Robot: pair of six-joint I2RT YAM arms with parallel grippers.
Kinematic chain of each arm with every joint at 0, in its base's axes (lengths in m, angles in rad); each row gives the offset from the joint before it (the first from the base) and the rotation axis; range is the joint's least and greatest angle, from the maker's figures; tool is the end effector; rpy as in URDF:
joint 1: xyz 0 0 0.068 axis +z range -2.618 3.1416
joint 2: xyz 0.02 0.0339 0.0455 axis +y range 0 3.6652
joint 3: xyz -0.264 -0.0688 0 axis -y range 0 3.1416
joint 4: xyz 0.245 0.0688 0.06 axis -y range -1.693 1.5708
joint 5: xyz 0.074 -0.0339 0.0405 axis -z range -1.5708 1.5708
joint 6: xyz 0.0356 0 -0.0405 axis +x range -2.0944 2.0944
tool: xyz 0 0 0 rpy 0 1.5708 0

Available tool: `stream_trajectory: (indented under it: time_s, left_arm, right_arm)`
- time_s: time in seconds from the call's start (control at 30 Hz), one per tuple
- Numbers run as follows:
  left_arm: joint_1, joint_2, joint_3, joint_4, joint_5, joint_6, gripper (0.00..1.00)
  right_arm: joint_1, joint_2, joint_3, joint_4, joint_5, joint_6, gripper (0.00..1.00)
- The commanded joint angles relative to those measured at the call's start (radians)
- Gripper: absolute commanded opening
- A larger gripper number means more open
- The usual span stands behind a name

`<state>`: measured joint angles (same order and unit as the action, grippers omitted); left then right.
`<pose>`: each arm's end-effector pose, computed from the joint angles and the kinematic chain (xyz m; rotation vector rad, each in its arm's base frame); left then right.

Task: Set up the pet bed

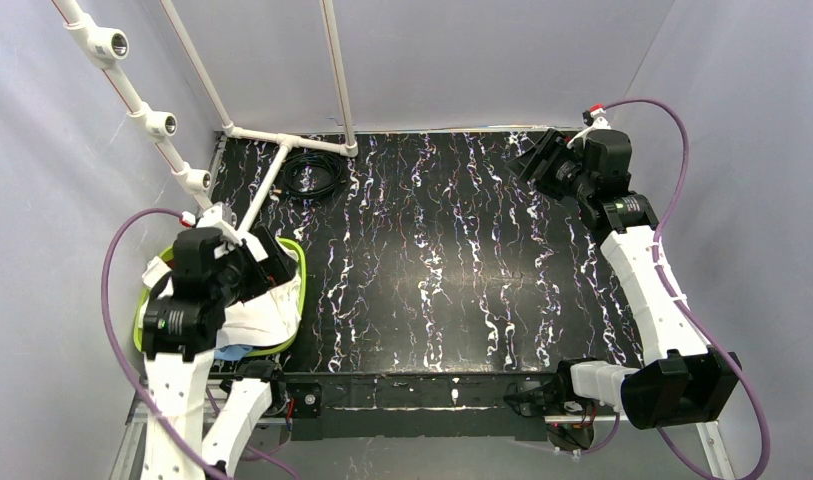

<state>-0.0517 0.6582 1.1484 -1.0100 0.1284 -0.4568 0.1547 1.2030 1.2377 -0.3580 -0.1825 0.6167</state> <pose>0.0936 -0.0094 0.3890 -0.3482 2.0876 -0.4401 0.2670 0.0482 0.3937 0.3207 1.9231 0.6916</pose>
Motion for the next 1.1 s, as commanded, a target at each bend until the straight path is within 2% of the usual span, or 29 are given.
stream_trajectory:
  time_s: [0.0,0.1,0.2,0.4,0.43,0.57,0.6,0.63,0.73,0.9,1.0,1.07]
  left_arm:
    - [-0.002,0.109,-0.013,-0.145,-0.358,-0.092,0.98]
    - [-0.002,0.107,-0.1,-0.069,-0.447,-0.109,0.98]
    - [-0.002,0.1,-0.213,0.085,-0.46,-0.1,0.92]
    - [-0.002,0.124,-0.409,0.421,-0.437,-0.128,0.71]
    - [-0.002,0.132,-0.426,0.447,-0.448,-0.14,0.65]
    - [-0.002,0.17,-0.451,0.505,-0.486,-0.144,0.56]
    - [-0.002,0.181,-0.452,0.513,-0.487,-0.136,0.51]
    - [-0.002,0.193,-0.446,0.509,-0.489,-0.131,0.42]
    - [-0.002,0.222,-0.382,0.435,-0.544,-0.145,0.0]
    - [-0.003,0.197,-0.141,0.223,-0.648,-0.143,0.0]
    - [-0.002,0.163,0.012,0.176,-0.627,-0.092,0.0]
    - [-0.003,0.154,0.12,0.176,-0.563,-0.053,0.0]
  right_arm:
    - [0.012,-0.013,-0.022,0.065,-0.043,0.02,0.71]
    - [0.013,-0.008,-0.036,0.072,-0.045,0.023,0.72]
    - [0.013,-0.002,-0.047,0.074,-0.044,0.024,0.72]
    - [0.013,0.001,-0.05,0.072,-0.038,0.019,0.72]
    - [0.013,0.0,-0.05,0.069,-0.037,0.019,0.72]
    - [0.013,-0.008,-0.064,0.062,-0.038,0.019,0.72]
    - [0.013,-0.011,-0.071,0.061,-0.038,0.021,0.72]
    - [0.013,-0.014,-0.076,0.06,-0.036,0.023,0.72]
    - [0.013,-0.023,-0.081,0.056,-0.032,0.028,0.72]
    - [0.013,-0.029,-0.067,0.052,-0.02,0.033,0.72]
    - [0.014,-0.028,-0.06,0.059,-0.022,0.04,0.72]
    - [0.014,-0.023,-0.058,0.068,-0.03,0.047,0.72]
